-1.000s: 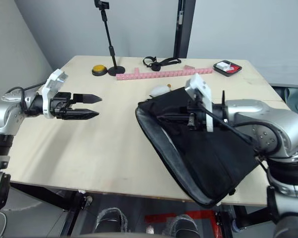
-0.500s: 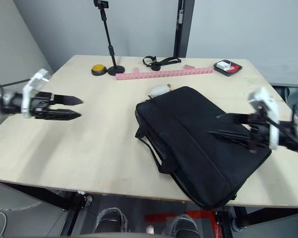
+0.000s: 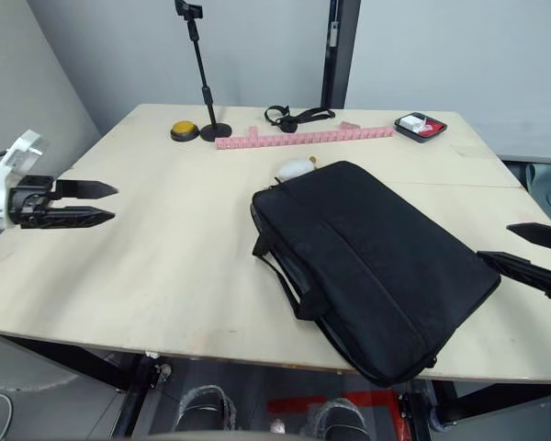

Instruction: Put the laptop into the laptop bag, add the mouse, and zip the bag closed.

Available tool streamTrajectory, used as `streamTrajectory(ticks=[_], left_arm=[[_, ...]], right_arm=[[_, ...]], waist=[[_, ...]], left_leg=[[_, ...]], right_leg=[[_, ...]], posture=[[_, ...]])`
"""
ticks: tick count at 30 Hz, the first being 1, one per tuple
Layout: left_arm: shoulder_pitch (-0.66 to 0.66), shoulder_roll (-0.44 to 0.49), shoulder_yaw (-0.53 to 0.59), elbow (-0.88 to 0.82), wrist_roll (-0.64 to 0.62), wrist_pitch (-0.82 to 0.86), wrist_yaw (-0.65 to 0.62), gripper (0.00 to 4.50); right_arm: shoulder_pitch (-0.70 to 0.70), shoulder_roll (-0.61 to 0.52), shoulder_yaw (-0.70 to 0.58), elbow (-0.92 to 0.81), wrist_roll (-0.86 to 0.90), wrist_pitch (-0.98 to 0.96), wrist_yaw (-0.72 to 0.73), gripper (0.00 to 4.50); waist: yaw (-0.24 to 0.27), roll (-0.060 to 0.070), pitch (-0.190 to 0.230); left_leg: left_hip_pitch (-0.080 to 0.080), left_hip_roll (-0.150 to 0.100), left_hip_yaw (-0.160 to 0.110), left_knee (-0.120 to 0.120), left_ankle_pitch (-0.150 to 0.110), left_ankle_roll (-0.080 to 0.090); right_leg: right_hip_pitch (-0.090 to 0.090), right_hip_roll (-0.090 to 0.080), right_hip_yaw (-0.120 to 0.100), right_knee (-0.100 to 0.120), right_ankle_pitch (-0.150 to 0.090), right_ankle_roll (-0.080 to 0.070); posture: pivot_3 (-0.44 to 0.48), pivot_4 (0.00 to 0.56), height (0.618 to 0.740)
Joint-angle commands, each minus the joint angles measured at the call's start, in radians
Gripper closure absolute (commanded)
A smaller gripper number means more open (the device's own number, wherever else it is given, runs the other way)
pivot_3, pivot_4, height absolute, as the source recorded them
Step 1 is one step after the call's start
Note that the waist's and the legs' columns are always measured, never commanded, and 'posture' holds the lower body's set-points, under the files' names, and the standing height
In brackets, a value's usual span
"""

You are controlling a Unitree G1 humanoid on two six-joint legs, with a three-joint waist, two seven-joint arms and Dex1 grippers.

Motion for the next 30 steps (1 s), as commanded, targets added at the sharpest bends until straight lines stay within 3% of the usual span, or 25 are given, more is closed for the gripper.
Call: streamTrajectory(ticks=[1, 6, 12, 20, 30], left_arm=[[-0.133, -0.099, -0.046, 0.154, 0.036, 0.069, 0.043, 0.00], [-0.326, -0.310, -0.097, 0.484, 0.152, 0.017, 0.153, 0.00], [-0.489, -0.560, -0.017, 0.794, 0.203, -0.069, 0.392, 0.00], [-0.525, -0.748, 0.103, 0.896, 0.209, -0.131, 0.608, 0.00], [-0.518, -0.875, 0.210, 0.916, 0.228, -0.165, 0.778, 0.00]], right_arm=[[-0.061, 0.036, 0.006, -0.092, 0.084, -0.002, -0.055, 0.02], [-0.116, 0.055, 0.042, -0.224, 0.204, 0.066, -0.145, 0.02], [-0.209, 0.010, 0.076, -0.361, 0.353, 0.112, -0.260, 0.02], [-0.257, -0.072, 0.010, -0.466, 0.595, 0.155, -0.417, 0.02], [-0.246, -0.142, -0.025, -0.494, 0.719, 0.150, -0.534, 0.02]], waist=[[0.004, 0.000, 0.000], [0.010, 0.000, -0.001], [0.020, 0.000, 0.000], [0.028, -0.001, 0.001], [0.029, -0.002, 0.001]], left_leg=[[-0.001, 0.000, 0.000, 0.001, 0.000, 0.000], [-0.001, -0.001, 0.000, 0.004, 0.000, 0.001], [-0.003, -0.003, -0.001, 0.004, 0.000, 0.004], [-0.004, -0.005, -0.003, 0.004, 0.000, 0.005], [-0.004, -0.007, -0.005, 0.006, 0.000, 0.007]], right_leg=[[-0.001, 0.000, 0.000, 0.001, 0.000, 0.000], [0.001, 0.000, 0.001, 0.001, 0.000, 0.000], [0.002, 0.000, 0.000, -0.001, 0.001, 0.000], [0.004, -0.002, -0.001, -0.002, 0.001, 0.000], [0.006, -0.004, -0.002, -0.003, 0.001, 0.000]], posture=[[0.000, 0.150, 0.733], [0.000, 0.150, 0.733], [0.000, 0.150, 0.733], [0.000, 0.150, 0.733], [0.000, 0.150, 0.733]])
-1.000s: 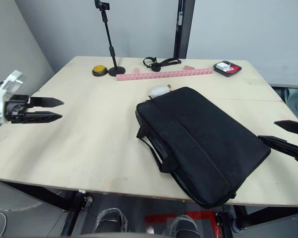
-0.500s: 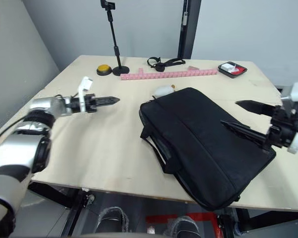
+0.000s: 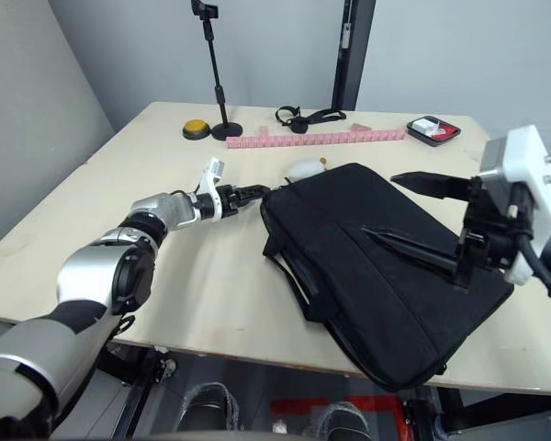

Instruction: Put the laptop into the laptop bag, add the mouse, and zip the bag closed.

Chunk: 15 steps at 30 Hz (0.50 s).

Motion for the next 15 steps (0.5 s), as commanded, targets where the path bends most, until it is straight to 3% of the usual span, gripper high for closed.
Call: streamTrajectory(ticks=[1, 8, 15], left_arm=[[-0.029, -0.060, 0.035, 0.005, 0.010, -0.015, 0.033, 0.00], [-0.019, -0.114, 0.037, 0.004, 0.039, 0.005, 0.024, 0.00], [-0.017, -0.098, 0.041, 0.001, 0.061, 0.008, 0.009, 2.26]], right_arm=[[-0.004, -0.039, -0.056, -0.008, 0.040, -0.008, -0.033, 0.02], [0.004, -0.044, -0.047, -0.013, 0.055, -0.020, -0.074, 0.02], [0.110, 0.024, -0.052, 0.019, -0.004, -0.006, -0.054, 0.00]], waist=[[0.004, 0.000, 0.000], [-0.002, 0.000, 0.000], [-0.001, -0.001, 0.000]], left_leg=[[0.000, -0.002, 0.000, 0.000, 0.000, 0.001], [-0.003, -0.012, 0.000, -0.001, 0.000, 0.008], [-0.008, -0.017, -0.002, -0.002, 0.000, 0.014]], right_leg=[[0.000, -0.002, 0.000, 0.000, 0.000, 0.000], [0.000, -0.012, -0.001, -0.005, 0.000, 0.001], [0.000, -0.017, -0.003, -0.010, 0.001, 0.004]], posture=[[0.000, 0.150, 0.733], [0.000, 0.150, 0.733], [0.000, 0.150, 0.733]])
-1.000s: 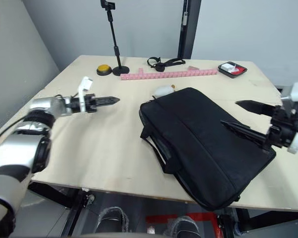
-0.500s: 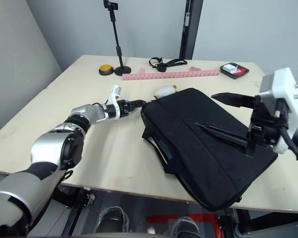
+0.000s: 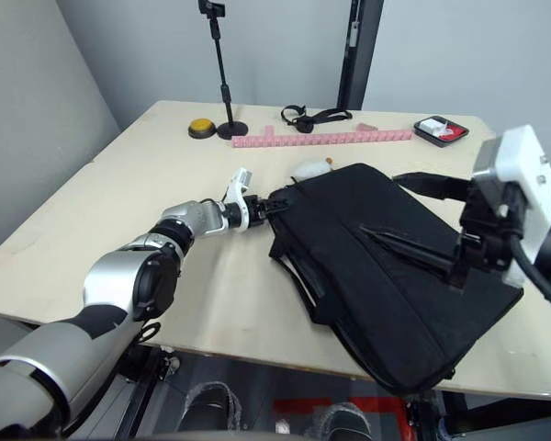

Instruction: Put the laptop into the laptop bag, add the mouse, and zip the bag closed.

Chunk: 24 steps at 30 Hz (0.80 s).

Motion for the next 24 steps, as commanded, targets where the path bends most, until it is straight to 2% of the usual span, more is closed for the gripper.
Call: streamTrajectory(ticks=[1, 6, 11, 14, 18, 24], left_arm=[[-0.016, 0.020, 0.011, -0.013, 0.014, 0.003, -0.025, 2.64], [-0.024, 0.061, -0.007, -0.025, 0.035, 0.013, -0.078, 4.36], [-0.035, 0.096, -0.042, -0.060, 0.047, 0.060, -0.211, 4.44], [-0.032, 0.111, -0.036, -0.086, 0.025, 0.102, -0.248, 4.44], [-0.019, 0.121, -0.019, -0.128, -0.001, 0.142, -0.250, 4.44], [0.015, 0.122, -0.013, -0.208, -0.028, 0.200, -0.243, 4.44]], right_arm=[[0.076, 0.055, -0.039, 0.042, -0.045, 0.002, 0.019, 0.00], [0.252, 0.154, -0.103, 0.147, -0.071, 0.035, 0.093, 0.00], [0.532, 0.214, -0.118, 0.270, -0.238, 0.047, 0.255, 0.00], [0.600, 0.251, -0.097, 0.377, -0.270, 0.038, 0.325, 0.00], [0.637, 0.301, 0.014, 0.424, -0.340, 0.015, 0.367, 0.00], [0.591, 0.352, 0.129, 0.523, -0.427, -0.014, 0.344, 0.00]], waist=[[0.000, 0.000, 0.000], [-0.002, 0.000, 0.000], [-0.006, 0.000, 0.000], [-0.008, 0.000, 0.000], [-0.007, 0.000, 0.001], [-0.010, 0.000, 0.001]], left_leg=[[-0.002, -0.001, -0.001, 0.000, 0.000, 0.001], [-0.010, -0.006, -0.003, 0.000, 0.001, 0.011], [-0.010, -0.006, -0.003, -0.004, 0.002, 0.012], [-0.011, -0.006, -0.004, -0.005, 0.000, 0.010], [-0.011, -0.006, -0.004, -0.006, 0.000, 0.010], [-0.011, -0.007, -0.004, -0.006, 0.000, 0.010]], right_leg=[[0.000, -0.001, -0.001, -0.002, 0.000, 0.000], [-0.001, -0.006, -0.004, -0.008, 0.001, 0.000], [-0.001, -0.006, -0.006, -0.012, 0.001, 0.001], [-0.001, -0.007, -0.008, -0.015, 0.001, 0.001], [-0.001, -0.007, -0.009, -0.016, 0.001, 0.001], [0.000, -0.008, -0.009, -0.016, 0.001, 0.001]], posture=[[0.000, 0.150, 0.733], [0.000, 0.150, 0.733], [0.000, 0.150, 0.733], [0.000, 0.150, 0.733], [0.000, 0.150, 0.733], [0.000, 0.150, 0.733]])
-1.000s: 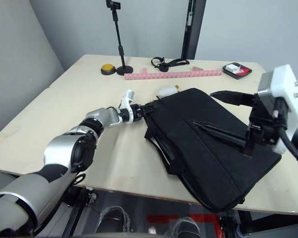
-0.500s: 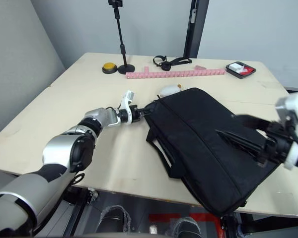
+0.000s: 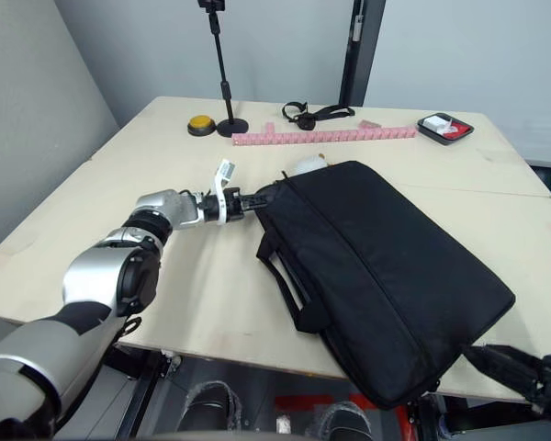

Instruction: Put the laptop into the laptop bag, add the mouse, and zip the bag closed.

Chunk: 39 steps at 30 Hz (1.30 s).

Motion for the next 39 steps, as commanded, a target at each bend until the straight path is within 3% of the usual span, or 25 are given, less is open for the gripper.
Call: streamTrajectory(ticks=[1, 5, 9, 16, 19, 23, 30, 39], left_arm=[[0.008, 0.011, 0.027, -0.098, -0.058, 0.034, -0.024, 4.44], [0.035, 0.009, 0.015, -0.160, -0.076, 0.077, -0.018, 4.44], [0.059, 0.004, -0.009, -0.220, -0.076, 0.110, -0.024, 4.50], [0.138, 0.034, -0.032, -0.377, -0.087, 0.177, -0.022, 4.50], [0.191, 0.070, -0.033, -0.477, -0.100, 0.223, -0.013, 4.50], [0.263, 0.112, -0.017, -0.622, -0.133, 0.295, 0.024, 4.50], [0.504, 0.153, -0.021, -1.059, -0.181, 0.449, 0.163, 4.50], [0.782, 0.073, 0.012, -1.636, -0.272, 0.745, 0.373, 4.50]], right_arm=[[-0.016, 0.010, 0.048, 0.048, -0.056, -0.034, -0.002, 0.00], [-0.080, 0.012, 0.100, 0.106, -0.084, -0.040, -0.004, 0.00], [-0.167, 0.012, 0.145, 0.121, -0.087, -0.037, -0.010, 1.13], [-0.285, 0.013, 0.194, 0.066, -0.078, -0.037, -0.030, 3.51], [-0.387, 0.008, 0.233, 0.040, -0.103, -0.040, -0.106, 4.41], [-0.561, 0.009, 0.306, 0.012, -0.115, -0.032, -0.186, 4.41], [-0.893, -0.010, 0.581, 0.071, -0.319, -0.002, -0.324, 4.41], [-1.245, 0.029, 0.778, 0.214, -0.453, 0.066, -0.320, 4.41]], waist=[[0.000, 0.000, 0.000], [-0.003, -0.001, 0.001], [-0.010, -0.002, 0.001], [-0.026, -0.002, 0.001], [-0.042, -0.002, 0.001], [-0.050, -0.002, 0.001], [-0.048, -0.001, 0.001], [-0.048, 0.000, 0.001]], left_leg=[[0.000, 0.000, 0.000, 0.000, 0.000, 0.000], [0.000, 0.000, 0.000, 0.000, 0.000, 0.000], [0.001, 0.000, 0.000, 0.003, -0.001, -0.001], [0.001, 0.001, 0.000, 0.004, 0.002, 0.002], [0.001, 0.001, 0.000, 0.004, 0.002, 0.002], [0.001, 0.001, 0.001, 0.004, 0.002, 0.002], [0.000, 0.001, 0.003, 0.002, 0.005, 0.006], [0.000, 0.001, 0.003, 0.002, 0.005, 0.006]], right_leg=[[0.000, 0.000, 0.000, 0.000, 0.000, 0.000], [0.001, 0.000, 0.000, 0.000, 0.000, 0.000], [0.002, 0.000, 0.000, 0.000, 0.002, -0.002], [0.002, 0.000, 0.000, 0.002, 0.003, -0.002], [0.002, 0.000, 0.000, 0.003, 0.003, -0.002], [0.001, 0.000, 0.001, 0.005, 0.003, -0.002], [-0.002, 0.001, 0.002, 0.004, 0.002, -0.002], [-0.001, 0.001, 0.002, 0.004, 0.002, -0.003]], posture=[[0.000, 0.150, 0.733], [0.000, 0.150, 0.733], [0.000, 0.150, 0.733], [0.000, 0.150, 0.733], [0.000, 0.150, 0.733], [0.000, 0.150, 0.733], [0.000, 0.150, 0.733], [0.000, 0.150, 0.733]])
